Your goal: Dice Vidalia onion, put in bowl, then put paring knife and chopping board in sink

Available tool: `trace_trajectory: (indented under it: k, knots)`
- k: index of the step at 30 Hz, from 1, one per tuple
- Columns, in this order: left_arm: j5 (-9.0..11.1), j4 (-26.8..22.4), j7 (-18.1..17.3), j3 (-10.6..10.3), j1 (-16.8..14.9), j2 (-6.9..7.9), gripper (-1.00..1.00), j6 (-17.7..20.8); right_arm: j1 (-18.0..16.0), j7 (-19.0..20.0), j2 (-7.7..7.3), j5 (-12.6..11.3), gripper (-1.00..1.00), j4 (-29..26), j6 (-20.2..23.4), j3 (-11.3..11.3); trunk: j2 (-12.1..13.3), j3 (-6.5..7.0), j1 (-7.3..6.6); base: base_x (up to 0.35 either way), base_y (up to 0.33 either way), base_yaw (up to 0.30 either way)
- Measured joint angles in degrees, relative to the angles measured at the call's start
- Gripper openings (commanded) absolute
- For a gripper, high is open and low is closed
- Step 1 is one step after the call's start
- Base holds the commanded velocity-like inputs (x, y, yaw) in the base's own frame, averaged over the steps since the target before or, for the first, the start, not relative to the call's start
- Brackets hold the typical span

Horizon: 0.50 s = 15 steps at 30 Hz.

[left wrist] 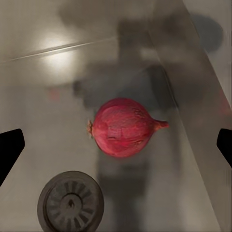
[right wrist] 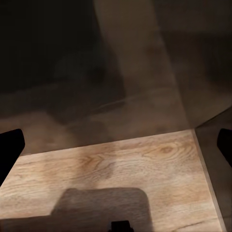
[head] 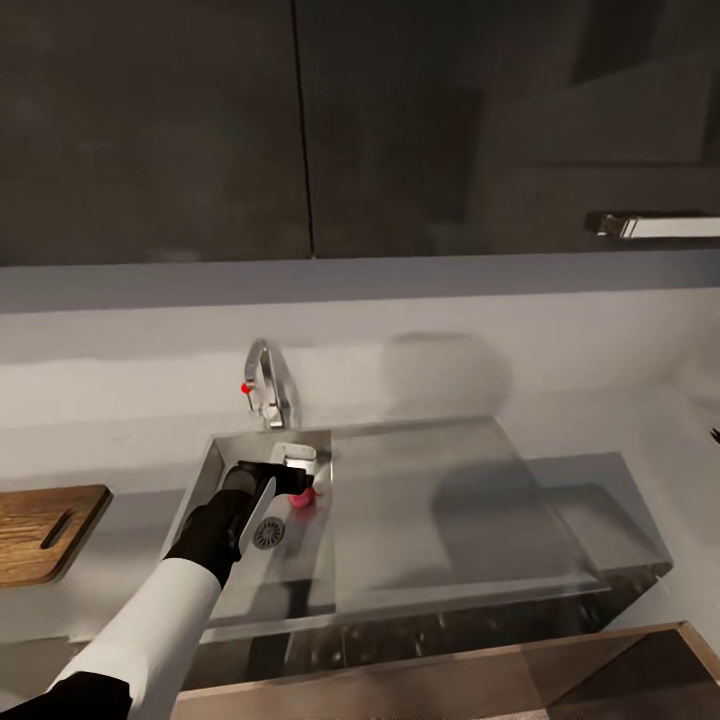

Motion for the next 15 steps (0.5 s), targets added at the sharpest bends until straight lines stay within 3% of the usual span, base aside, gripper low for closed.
trace_trajectory:
  k: [6,15]
  knots:
    - [0.0,0.1,0.0,0.0,0.0,-0.03,1.0,0.0,0.0,0.0,0.0,0.0,1.0,0.0,0.0,0.0,0.0,-0.47,-0.01,0.04,0.0,0.0]
    - [0.0,0.2,0.0,0.0,0.0,-0.07,1.0,0.0,0.0,0.0,0.0,0.0,1.0,0.0,0.0,0.0,0.0,-1.18,-0.01,0.175,0.0,0.0]
